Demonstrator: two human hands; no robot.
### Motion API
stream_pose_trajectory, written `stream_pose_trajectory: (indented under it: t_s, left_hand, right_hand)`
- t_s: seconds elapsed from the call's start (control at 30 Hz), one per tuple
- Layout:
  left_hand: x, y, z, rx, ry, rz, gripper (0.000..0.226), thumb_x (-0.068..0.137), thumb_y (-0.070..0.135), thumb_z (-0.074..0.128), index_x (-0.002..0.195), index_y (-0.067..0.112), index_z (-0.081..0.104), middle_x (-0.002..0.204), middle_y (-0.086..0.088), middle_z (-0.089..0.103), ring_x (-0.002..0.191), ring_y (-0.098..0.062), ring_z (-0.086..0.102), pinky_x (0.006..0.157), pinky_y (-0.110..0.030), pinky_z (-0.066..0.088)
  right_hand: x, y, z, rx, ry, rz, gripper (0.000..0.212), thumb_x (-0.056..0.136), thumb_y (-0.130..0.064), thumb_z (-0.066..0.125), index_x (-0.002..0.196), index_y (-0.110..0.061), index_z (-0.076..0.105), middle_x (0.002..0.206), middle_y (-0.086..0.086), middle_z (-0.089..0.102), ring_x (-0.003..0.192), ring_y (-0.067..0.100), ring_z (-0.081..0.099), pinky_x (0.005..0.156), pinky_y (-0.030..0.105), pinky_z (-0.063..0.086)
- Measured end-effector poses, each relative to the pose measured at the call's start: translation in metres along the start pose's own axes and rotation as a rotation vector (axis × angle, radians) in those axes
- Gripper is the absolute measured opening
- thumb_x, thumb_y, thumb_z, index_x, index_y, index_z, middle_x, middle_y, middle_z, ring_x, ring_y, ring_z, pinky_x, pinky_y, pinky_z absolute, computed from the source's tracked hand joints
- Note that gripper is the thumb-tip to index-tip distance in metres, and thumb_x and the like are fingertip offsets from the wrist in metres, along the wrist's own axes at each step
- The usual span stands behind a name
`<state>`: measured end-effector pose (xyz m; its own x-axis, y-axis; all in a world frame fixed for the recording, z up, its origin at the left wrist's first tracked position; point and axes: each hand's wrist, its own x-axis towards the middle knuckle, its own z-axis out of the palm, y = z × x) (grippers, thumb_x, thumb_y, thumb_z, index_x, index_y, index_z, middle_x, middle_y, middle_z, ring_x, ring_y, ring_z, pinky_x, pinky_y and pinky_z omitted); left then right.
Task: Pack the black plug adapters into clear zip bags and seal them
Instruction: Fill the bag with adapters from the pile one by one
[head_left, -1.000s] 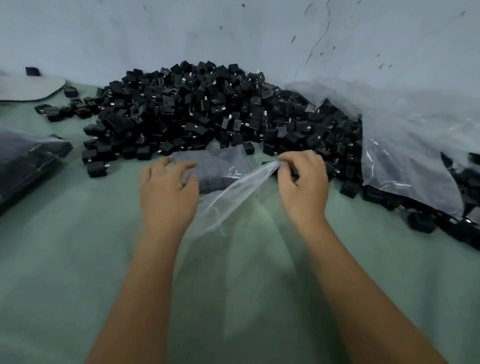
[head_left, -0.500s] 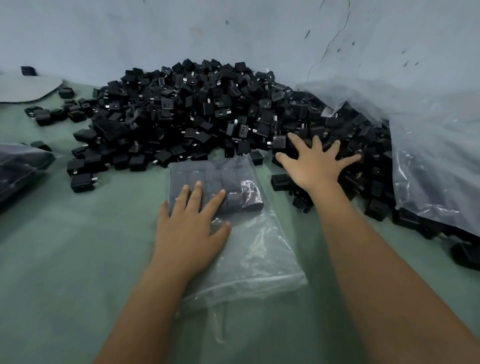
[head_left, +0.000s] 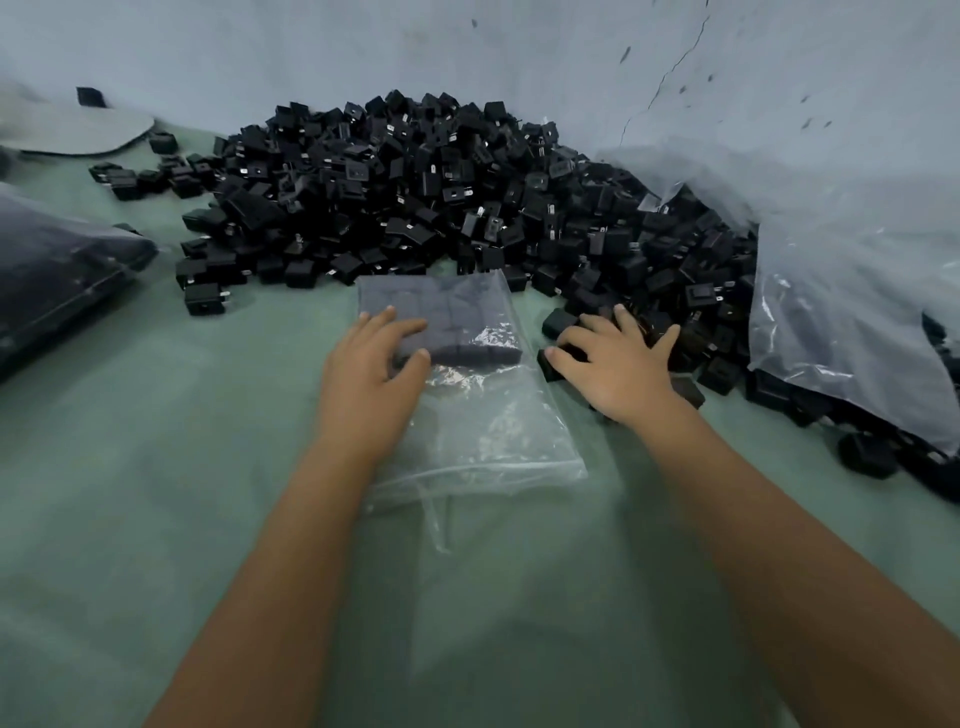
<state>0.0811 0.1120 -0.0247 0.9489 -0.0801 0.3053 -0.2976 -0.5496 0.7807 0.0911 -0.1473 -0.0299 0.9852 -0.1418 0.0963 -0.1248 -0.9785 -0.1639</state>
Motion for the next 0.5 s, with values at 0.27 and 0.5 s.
stream_pose_trajectory:
  t_s: [0.27, 0.5]
  left_hand:
    - [-0.047, 0.003, 0.002, -0.072, 0.023, -0.002, 0.026, 0.090, 0.010, 0.062, 0.112, 0.020, 0.071, 0.140, -0.003, 0.055, 0.140, -0.021, 0.037, 0.117, -0.046, 0.026]
    - [-0.050, 0.003, 0.009, 0.271, -0.107, 0.015, 0.030, 0.091, 0.030, 0.053, 0.118, 0.033, 0.066, 0.149, 0.005, 0.046, 0.146, -0.012, 0.023, 0.119, -0.047, 0.009]
  right_hand:
    - [-0.050, -0.021, 0.011, -0.060, 0.314, 0.048, 0.046, 0.091, -0.060, 0.044, 0.106, -0.024, 0.068, 0.147, 0.002, 0.039, 0.142, 0.024, 0.020, 0.111, 0.062, -0.001]
    - [-0.064, -0.048, 0.019, 0.265, 0.520, 0.340, 0.032, 0.082, -0.054, 0.064, 0.086, -0.022, 0.065, 0.121, -0.003, 0.055, 0.128, 0.023, 0.034, 0.108, 0.044, 0.013]
